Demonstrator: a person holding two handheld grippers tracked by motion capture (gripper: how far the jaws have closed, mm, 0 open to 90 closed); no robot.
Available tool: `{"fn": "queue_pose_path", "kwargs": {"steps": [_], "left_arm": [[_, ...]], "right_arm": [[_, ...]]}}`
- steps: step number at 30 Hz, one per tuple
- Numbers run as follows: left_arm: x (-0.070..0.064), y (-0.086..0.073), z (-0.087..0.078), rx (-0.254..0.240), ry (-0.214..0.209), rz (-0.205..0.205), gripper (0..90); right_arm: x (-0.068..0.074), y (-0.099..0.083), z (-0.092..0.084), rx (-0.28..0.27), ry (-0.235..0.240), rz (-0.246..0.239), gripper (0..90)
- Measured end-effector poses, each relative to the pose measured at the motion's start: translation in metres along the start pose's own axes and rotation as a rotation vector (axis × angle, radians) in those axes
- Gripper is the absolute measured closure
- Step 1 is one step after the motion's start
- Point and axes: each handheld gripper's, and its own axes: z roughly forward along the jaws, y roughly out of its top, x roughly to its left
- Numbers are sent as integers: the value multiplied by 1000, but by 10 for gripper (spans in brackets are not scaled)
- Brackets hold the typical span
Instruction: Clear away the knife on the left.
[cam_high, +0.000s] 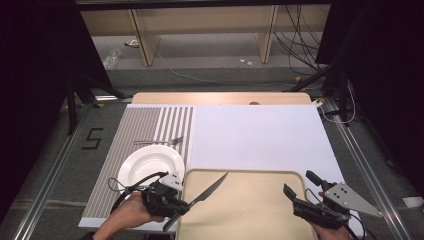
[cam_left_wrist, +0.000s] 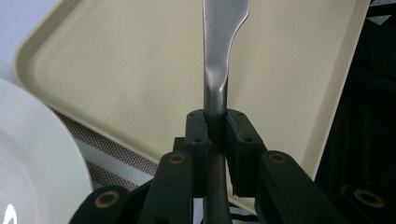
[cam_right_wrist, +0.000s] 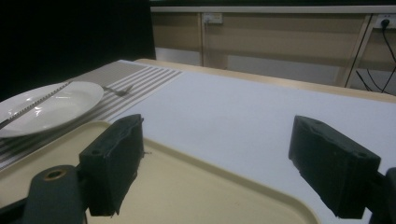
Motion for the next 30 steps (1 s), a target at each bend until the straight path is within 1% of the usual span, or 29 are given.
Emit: {"fn": "queue_pose_path", "kwargs": {"steps": [2, 6, 9, 11, 14, 16, 18, 20, 22, 23, 27, 30], "left_arm": [[0, 2, 4, -1, -19, -5, 798], [2, 5, 12, 4, -37, -18, 798], [1, 7, 16, -1, -45, -18, 798], [-1, 9, 19, -8, -63, -27, 798], [-4, 11, 21, -4, -59, -27, 798], [-5, 12, 22, -7, -70, -32, 798], [-7, 13, 24, 1, -77, -28, 798], [-8, 14, 28, 1, -103, -37, 798], [-10, 14, 33, 23, -98, -30, 798], [-11, 14, 36, 33, -102, -35, 798], [-14, 15, 41, 49, -108, -33, 798], [-16, 16, 45, 60, -121, -29, 798]], "right_arm": [[0, 0, 0, 0, -1, -4, 190], [0, 0, 0, -5, -1, 1, 190], [0, 0, 0, -4, -1, -1, 190], [0, 0, 0, 0, -3, -6, 190], [-1, 0, 0, 1, -3, -7, 190], [-1, 0, 0, -1, -4, -5, 190], [-1, 0, 0, -4, -5, -6, 190], [-1, 1, 0, -5, -5, -10, 190], [-1, 1, 0, -9, -6, -13, 190], [0, 1, 0, -10, -7, -12, 190], [-1, 1, 0, -10, -6, -12, 190], [-1, 1, 0, -11, -6, -13, 190]]}}
